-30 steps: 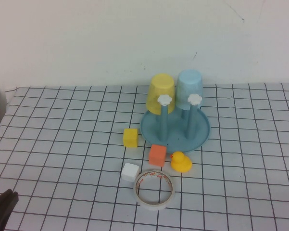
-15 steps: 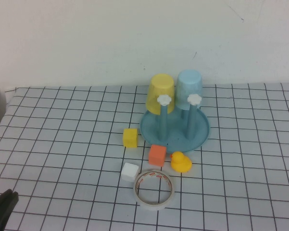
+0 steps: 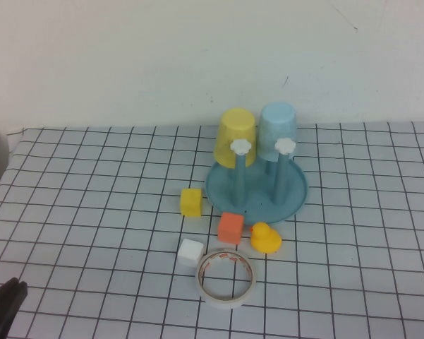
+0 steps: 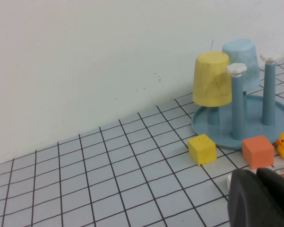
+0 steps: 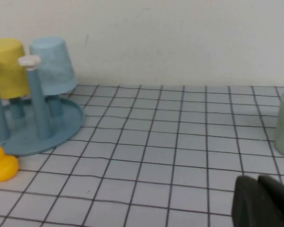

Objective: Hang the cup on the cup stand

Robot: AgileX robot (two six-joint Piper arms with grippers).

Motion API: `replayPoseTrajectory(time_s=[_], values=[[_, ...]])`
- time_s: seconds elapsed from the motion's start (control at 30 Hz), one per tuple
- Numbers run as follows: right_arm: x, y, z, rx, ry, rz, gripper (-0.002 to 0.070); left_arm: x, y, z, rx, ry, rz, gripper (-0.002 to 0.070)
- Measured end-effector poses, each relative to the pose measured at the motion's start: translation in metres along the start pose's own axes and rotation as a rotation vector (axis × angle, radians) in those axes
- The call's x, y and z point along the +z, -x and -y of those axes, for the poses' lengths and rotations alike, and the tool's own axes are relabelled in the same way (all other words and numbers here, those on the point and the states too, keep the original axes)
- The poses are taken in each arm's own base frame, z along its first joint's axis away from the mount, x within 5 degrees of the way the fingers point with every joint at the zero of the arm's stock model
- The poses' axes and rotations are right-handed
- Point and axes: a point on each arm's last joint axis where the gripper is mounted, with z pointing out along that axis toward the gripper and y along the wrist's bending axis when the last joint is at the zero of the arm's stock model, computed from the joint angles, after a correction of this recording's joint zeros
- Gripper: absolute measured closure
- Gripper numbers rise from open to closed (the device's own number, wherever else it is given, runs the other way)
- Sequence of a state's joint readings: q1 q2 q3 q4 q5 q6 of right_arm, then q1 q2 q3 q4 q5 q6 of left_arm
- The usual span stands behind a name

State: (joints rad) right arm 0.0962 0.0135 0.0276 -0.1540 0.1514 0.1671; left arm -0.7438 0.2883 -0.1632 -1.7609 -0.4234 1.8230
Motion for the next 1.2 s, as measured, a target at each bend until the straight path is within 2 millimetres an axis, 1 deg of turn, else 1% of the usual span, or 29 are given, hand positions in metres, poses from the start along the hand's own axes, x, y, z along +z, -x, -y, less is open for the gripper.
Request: replayPoseTrajectory(time_s=[0.27,0.47,0.7,0.97,1.2], values=[[-0.003,-0.001,0.009,-0.017,-0.172,0.0,0.0678,0.0,0.0,0.0,0.002,0.0,0.0,0.0677],[-0.004,-0.005,0.013,-0.004,-0.247,-0.048,0.0678,0.0,0.0,0.0,0.002,0.0,0.0,0.0677],[-0.004,-0.009,0.014,0.0,-0.261,-0.086,0.0678,0.0,0.0,0.0,0.002,0.0,0.0,0.0677],[-0.004,-0.012,0.012,-0.011,-0.221,-0.117,0.0678,0.0,0.0,0.0,0.002,0.0,0.0,0.0677],[-0.004,-0.013,0.012,-0.012,-0.218,-0.139,0.0678,0.0,0.0,0.0,-0.001,0.0,0.0,0.0677]])
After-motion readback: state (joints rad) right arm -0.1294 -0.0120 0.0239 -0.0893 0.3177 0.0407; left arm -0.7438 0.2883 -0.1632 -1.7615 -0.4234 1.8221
